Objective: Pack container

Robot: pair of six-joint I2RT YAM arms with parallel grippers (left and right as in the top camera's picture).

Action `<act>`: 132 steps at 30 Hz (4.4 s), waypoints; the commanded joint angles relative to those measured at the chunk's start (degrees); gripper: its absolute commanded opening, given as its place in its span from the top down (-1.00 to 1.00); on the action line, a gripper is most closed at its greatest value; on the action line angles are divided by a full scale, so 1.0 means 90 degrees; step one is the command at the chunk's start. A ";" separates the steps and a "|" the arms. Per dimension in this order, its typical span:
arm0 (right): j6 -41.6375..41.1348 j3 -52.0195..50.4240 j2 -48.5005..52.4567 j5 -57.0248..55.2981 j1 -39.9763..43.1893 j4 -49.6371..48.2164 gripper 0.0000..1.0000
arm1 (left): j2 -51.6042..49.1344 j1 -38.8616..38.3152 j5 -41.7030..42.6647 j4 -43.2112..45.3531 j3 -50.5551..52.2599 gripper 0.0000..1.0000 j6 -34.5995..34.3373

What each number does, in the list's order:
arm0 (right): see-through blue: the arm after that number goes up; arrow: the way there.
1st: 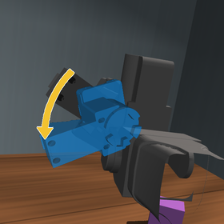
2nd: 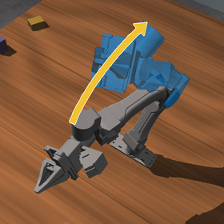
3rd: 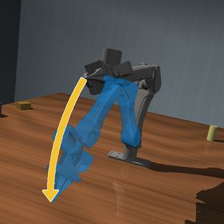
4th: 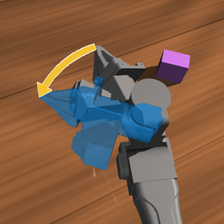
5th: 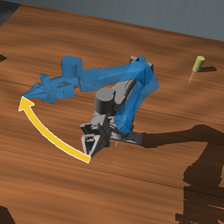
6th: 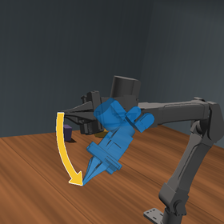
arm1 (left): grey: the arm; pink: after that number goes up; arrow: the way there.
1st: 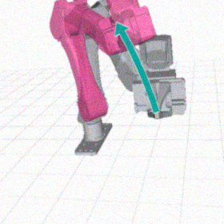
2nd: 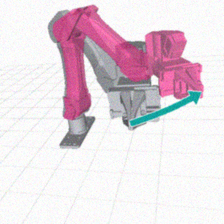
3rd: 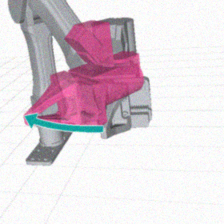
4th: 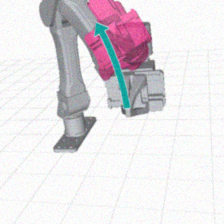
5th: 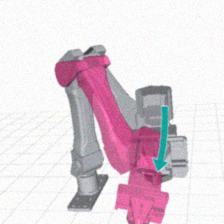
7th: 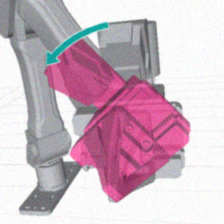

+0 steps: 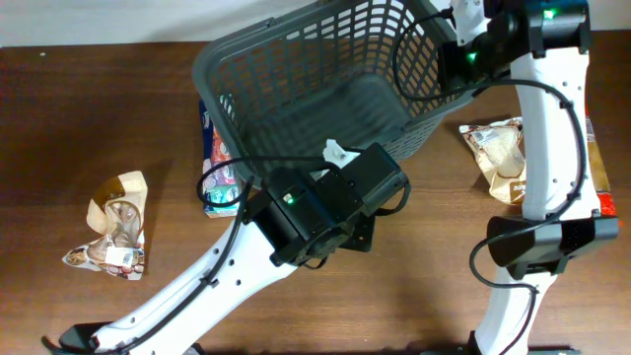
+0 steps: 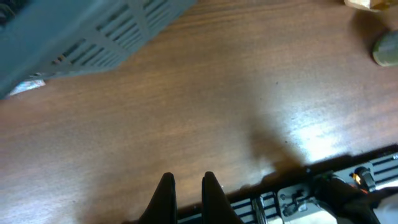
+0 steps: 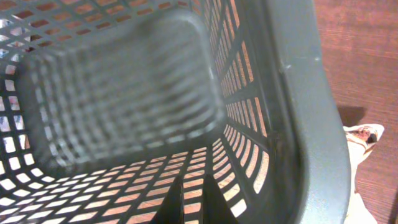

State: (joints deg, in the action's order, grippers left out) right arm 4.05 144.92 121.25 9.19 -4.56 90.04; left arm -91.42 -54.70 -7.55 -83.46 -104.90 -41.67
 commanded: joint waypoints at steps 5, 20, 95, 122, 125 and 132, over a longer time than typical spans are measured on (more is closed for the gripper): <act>-0.0296 -0.0002 0.0107 -0.0622 -0.0034 0.0070 0.92 | -0.0192 -0.0017 -0.0668 -0.0007 0.0029 0.96 -0.0180; -0.0296 -0.0002 0.0107 -0.0624 -0.0034 0.0146 0.92 | -0.0797 -0.0017 -0.0690 -0.0053 0.0029 0.96 -0.0180; -0.0464 -0.0002 0.0104 -0.0561 -0.0595 0.0811 0.92 | -0.0486 0.2181 -0.1819 -0.0219 0.0027 0.97 0.0053; -0.0583 -0.0002 -0.0104 -0.0576 -0.0595 0.0811 0.92 | -0.0486 0.2676 -0.2021 0.0265 0.0027 0.96 0.0573; -0.0585 -0.0002 -0.0148 -0.0573 -0.0595 0.0814 0.92 | -0.0486 0.2681 -0.2023 0.0323 0.0027 0.96 0.0600; -0.0627 -0.0007 -0.0185 -0.0573 -0.0665 0.0814 0.92 | -0.0486 0.2681 -0.2021 0.0554 0.0027 0.97 0.0933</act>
State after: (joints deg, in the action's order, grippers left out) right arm -1.15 144.92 121.36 4.51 -9.69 96.95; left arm -97.23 -31.07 -24.29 -79.20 -104.84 -35.29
